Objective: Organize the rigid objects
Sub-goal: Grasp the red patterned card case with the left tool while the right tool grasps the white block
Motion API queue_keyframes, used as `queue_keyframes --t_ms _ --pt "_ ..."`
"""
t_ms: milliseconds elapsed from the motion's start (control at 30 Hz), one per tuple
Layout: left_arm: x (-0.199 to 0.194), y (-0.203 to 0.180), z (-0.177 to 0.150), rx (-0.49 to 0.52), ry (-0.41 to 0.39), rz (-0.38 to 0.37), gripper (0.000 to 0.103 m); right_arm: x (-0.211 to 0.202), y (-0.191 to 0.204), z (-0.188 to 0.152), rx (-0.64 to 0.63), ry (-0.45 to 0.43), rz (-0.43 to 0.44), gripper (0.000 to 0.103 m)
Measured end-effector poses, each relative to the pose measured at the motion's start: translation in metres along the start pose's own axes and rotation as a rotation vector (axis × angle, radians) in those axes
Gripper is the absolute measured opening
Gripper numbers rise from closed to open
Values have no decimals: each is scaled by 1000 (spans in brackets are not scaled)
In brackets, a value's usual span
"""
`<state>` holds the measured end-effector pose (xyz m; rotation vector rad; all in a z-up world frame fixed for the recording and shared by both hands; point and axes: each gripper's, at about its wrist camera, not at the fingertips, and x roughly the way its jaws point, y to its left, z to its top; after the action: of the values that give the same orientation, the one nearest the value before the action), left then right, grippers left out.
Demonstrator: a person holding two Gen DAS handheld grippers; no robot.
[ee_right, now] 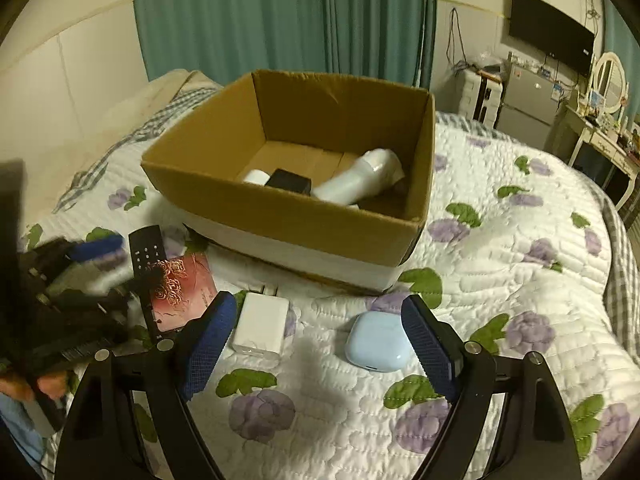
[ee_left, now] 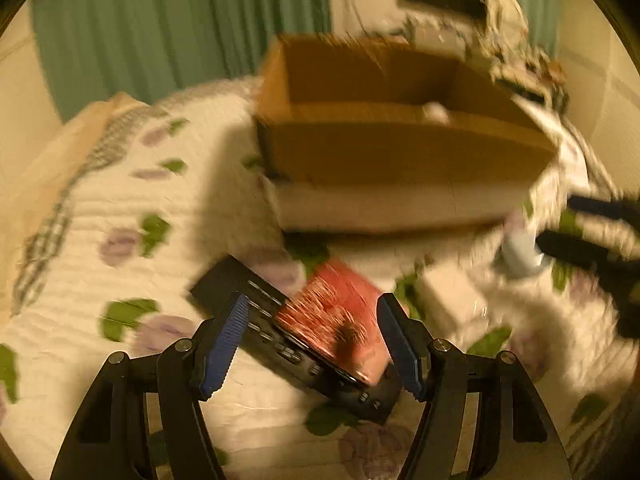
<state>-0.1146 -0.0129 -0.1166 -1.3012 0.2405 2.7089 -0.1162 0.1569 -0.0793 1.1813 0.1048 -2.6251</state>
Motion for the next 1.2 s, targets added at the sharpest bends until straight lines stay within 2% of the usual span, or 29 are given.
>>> queue_keyframes --t_ms 33,100,333,500,700,833,1033,1200 --pt "7 -5 -3 32 23 -15 70 1 -2 0 6 2 -2 85" --pt "12 -16 -7 92 26 22 70 3 -6 0 21 9 -6 85" --pt "26 -35 -8 206 46 25 84 8 -13 -2 53 32 -2 85" --pt "38 -55 -15 330 86 55 86 2 -15 -1 64 22 -12 85" --pt "30 -54 -15 295 74 4 82 0 -17 -2 71 19 -20 85" --pt "7 -46 -18 182 40 -31 79 1 -16 -2 71 16 -19 85" --pt "-26 -28 -16 55 -32 -8 77 14 -7 -5 50 40 -6 85" --pt "-16 -14 -3 27 -45 -19 76 41 14 -12 21 97 34 85"
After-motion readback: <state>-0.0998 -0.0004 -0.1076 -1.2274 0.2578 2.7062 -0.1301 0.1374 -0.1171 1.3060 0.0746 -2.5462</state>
